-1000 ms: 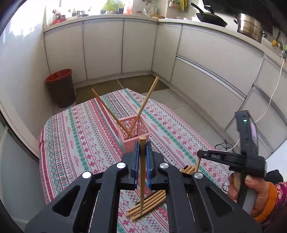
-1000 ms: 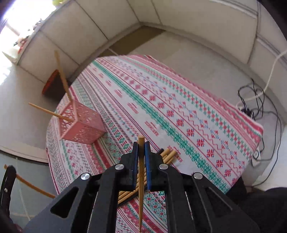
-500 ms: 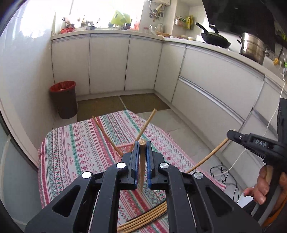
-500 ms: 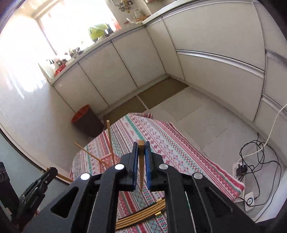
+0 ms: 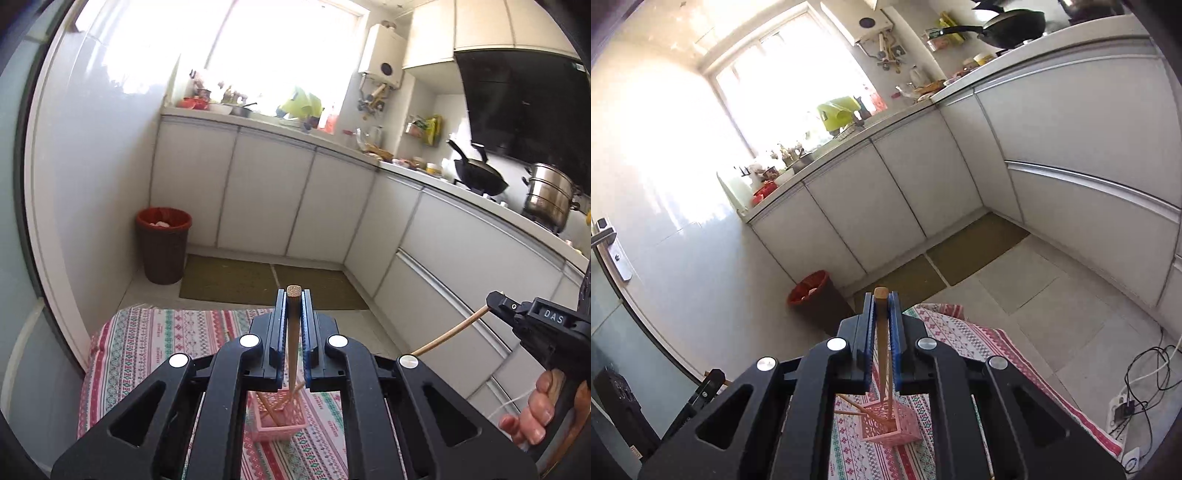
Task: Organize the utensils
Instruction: 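Carry both chopsticks over the pink basket, drop them in, open both grippers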
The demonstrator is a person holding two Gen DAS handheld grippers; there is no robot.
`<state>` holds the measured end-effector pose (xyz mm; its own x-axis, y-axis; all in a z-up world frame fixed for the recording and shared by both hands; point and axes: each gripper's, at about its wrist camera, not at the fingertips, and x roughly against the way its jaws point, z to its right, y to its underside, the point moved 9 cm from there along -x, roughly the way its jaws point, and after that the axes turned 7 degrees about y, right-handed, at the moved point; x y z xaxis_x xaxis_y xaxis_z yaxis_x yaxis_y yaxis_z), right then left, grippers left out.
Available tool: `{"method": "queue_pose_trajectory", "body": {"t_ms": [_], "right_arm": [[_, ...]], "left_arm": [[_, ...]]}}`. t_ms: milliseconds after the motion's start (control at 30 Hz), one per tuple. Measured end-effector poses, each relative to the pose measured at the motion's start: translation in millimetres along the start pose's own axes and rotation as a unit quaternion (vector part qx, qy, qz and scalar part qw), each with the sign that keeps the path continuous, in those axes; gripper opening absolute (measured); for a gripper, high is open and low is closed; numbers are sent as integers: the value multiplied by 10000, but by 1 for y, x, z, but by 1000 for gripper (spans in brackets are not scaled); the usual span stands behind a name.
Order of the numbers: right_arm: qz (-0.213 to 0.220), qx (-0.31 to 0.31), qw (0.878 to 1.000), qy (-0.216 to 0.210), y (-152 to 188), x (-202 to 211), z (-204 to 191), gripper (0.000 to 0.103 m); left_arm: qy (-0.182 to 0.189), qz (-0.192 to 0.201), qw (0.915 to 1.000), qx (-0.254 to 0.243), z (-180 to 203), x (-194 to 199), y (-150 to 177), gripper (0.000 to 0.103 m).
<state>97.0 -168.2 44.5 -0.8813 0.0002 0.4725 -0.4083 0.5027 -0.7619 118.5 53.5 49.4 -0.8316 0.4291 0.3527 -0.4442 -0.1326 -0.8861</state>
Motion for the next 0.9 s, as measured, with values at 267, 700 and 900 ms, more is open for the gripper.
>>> {"method": "queue_pose_trajectory", "body": {"t_ms": [267, 700, 900], "right_arm": [[-322, 647, 9974, -28, 44, -54, -30, 8], [-351, 1102, 9930, 230, 74, -91, -39, 8], [-320, 1342, 9901, 262, 87, -96, -43, 13]], "left_arm": [[-122, -526, 9985, 67, -22, -40, 44, 19], [-534, 331, 9963, 583, -52, 5, 20, 61], [-753, 222, 9955, 528, -59, 5, 25, 66]]}}
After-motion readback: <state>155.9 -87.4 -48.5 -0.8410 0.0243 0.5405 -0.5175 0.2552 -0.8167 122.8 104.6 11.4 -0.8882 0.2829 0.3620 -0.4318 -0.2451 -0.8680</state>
